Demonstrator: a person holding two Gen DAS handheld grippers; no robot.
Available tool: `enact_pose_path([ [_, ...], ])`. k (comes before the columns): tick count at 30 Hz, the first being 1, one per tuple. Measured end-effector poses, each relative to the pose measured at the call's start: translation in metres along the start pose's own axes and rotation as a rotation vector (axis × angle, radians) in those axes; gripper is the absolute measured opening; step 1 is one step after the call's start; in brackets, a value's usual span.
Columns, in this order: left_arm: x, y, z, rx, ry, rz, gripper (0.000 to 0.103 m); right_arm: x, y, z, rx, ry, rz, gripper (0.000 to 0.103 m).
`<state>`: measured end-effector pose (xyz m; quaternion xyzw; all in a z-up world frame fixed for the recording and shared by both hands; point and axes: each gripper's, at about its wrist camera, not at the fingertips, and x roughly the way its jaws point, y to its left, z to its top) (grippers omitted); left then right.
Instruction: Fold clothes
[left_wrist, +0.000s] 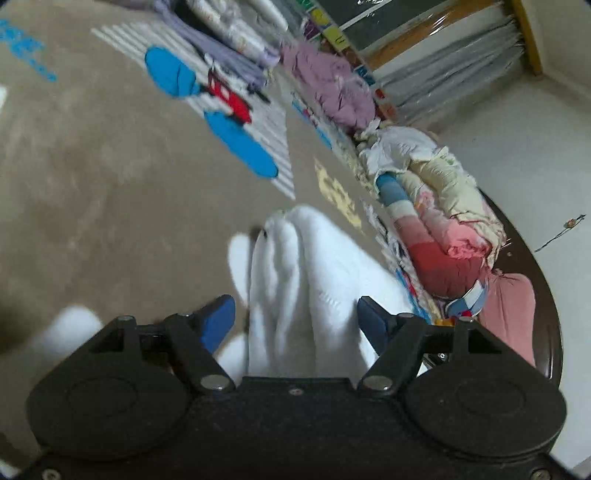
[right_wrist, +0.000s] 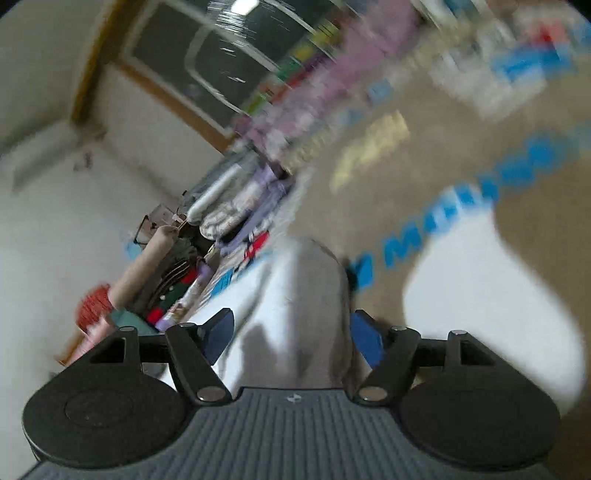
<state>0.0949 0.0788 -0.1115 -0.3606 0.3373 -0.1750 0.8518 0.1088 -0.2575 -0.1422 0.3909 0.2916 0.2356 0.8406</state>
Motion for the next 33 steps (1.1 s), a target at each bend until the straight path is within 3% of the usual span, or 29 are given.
enact_pose_path([
  [8, 0.007, -0.007, -0.012, 0.017, 0.055, -0.018, 0.072, 0.010, -0.007, -0.008, 0.031, 0.120, 0.024, 0.058],
  [14, 0.011, -0.008, -0.018, 0.050, 0.048, -0.016, 0.070, 0.009, 0.003, -0.017, -0.036, 0.123, 0.006, 0.058],
  [17, 0.011, -0.007, -0.018, 0.051, 0.041, -0.021, 0.055, 0.012, 0.009, -0.016, -0.077, 0.136, -0.008, 0.059],
  [22, 0.004, -0.006, -0.017, 0.044, 0.018, -0.047, 0.042, 0.009, 0.017, -0.020, -0.086, 0.113, 0.050, 0.045],
  [26, -0.026, -0.007, -0.004, 0.026, -0.070, -0.092, 0.042, 0.004, 0.030, -0.018, -0.068, 0.054, 0.180, 0.043],
  [28, -0.029, 0.000, -0.002, 0.030, -0.064, -0.022, 0.046, 0.008, 0.038, -0.017, -0.058, 0.061, 0.207, 0.043],
  [29, -0.031, 0.003, -0.001, 0.031, -0.061, 0.014, 0.058, 0.013, 0.039, -0.018, -0.063, 0.079, 0.177, 0.044],
  [31, -0.028, 0.012, -0.001, 0.029, -0.030, 0.080, 0.068, 0.025, 0.040, -0.021, -0.073, 0.115, 0.116, 0.068],
  [33, -0.032, 0.017, -0.001, 0.005, -0.026, 0.054, 0.068, 0.033, 0.033, -0.029, -0.099, 0.127, 0.006, 0.061],
])
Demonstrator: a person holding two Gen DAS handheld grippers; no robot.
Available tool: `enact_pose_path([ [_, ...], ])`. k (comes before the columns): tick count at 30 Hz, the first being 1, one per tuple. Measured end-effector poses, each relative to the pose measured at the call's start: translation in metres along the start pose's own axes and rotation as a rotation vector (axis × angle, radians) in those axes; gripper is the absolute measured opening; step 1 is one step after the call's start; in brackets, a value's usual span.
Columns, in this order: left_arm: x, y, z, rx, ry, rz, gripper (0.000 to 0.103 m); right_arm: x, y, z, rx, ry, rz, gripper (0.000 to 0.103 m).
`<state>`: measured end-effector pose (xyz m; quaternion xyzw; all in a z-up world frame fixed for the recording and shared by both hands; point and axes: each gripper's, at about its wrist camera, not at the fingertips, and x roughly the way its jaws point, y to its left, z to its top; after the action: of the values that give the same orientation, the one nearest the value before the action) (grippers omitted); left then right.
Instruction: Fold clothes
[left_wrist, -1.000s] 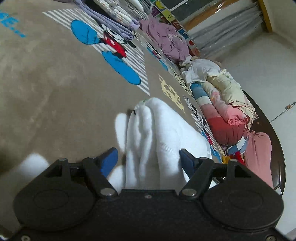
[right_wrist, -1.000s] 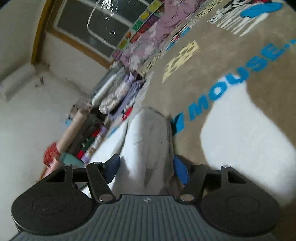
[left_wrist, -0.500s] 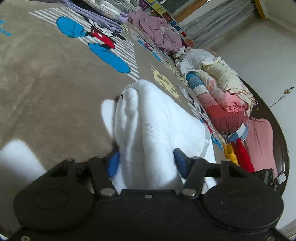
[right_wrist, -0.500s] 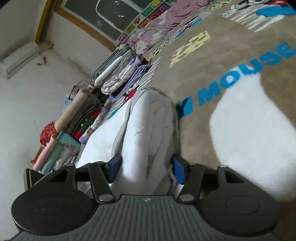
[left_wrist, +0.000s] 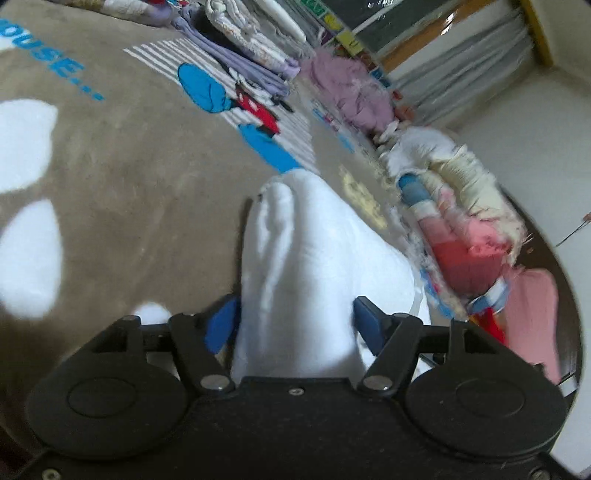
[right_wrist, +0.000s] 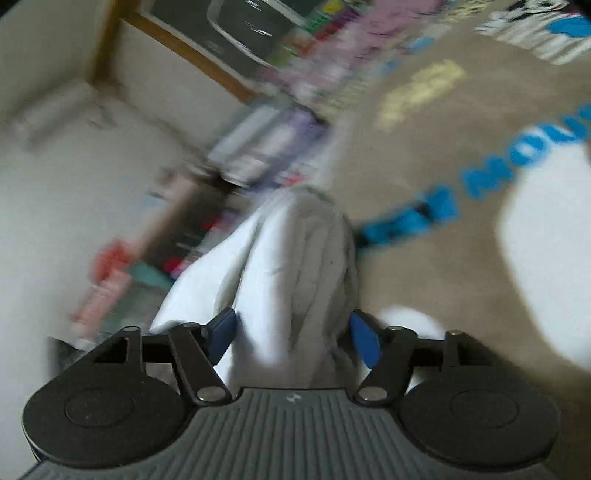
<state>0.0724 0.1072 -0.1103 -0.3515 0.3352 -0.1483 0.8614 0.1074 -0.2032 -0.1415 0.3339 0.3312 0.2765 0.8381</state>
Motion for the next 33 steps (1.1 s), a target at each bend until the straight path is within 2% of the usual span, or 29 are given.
enact_pose_path([
  [2, -0.008, 0.002, 0.003, -0.010, -0.016, -0.022, 0.074, -0.006, -0.001, 0.001, 0.042, -0.016, 0.020, 0.065],
  [4, -0.014, 0.007, 0.005, -0.033, -0.036, -0.049, 0.075, -0.012, 0.001, 0.005, 0.060, -0.030, 0.039, 0.073],
  [8, -0.012, 0.022, 0.008, -0.121, -0.024, -0.078, 0.075, -0.009, -0.006, -0.001, 0.118, -0.016, 0.053, 0.073],
  [11, -0.005, 0.026, 0.009, -0.187, 0.002, -0.085, 0.072, 0.001, 0.006, -0.004, 0.063, 0.033, 0.030, 0.074],
  [12, -0.003, 0.021, 0.007, -0.162, 0.009, -0.077, 0.070, 0.005, 0.008, -0.006, 0.052, 0.048, 0.026, 0.075],
  [14, 0.001, 0.011, 0.004, -0.108, 0.025, -0.059, 0.059, 0.007, 0.011, -0.011, 0.025, 0.053, 0.018, 0.068],
  [16, 0.005, 0.001, 0.000, -0.055, 0.040, -0.041, 0.050, 0.008, 0.012, -0.015, 0.017, 0.055, 0.019, 0.053],
  [17, 0.003, 0.000, -0.001, -0.051, 0.034, -0.049, 0.045, 0.008, 0.012, -0.016, 0.017, 0.051, 0.024, 0.052],
  [21, -0.009, 0.007, 0.006, -0.080, -0.021, -0.096, 0.042, 0.008, 0.022, -0.012, -0.012, 0.009, 0.078, 0.045],
  [26, -0.033, 0.010, 0.017, -0.062, -0.146, -0.132, 0.042, 0.022, 0.038, 0.005, -0.020, -0.004, 0.159, 0.044],
  [30, -0.052, 0.019, 0.024, -0.052, -0.226, -0.123, 0.042, 0.043, 0.050, 0.017, -0.016, 0.006, 0.217, 0.044],
  [33, -0.058, 0.026, 0.031, -0.084, -0.273, -0.113, 0.042, 0.063, 0.064, 0.024, -0.034, 0.028, 0.243, 0.044],
])
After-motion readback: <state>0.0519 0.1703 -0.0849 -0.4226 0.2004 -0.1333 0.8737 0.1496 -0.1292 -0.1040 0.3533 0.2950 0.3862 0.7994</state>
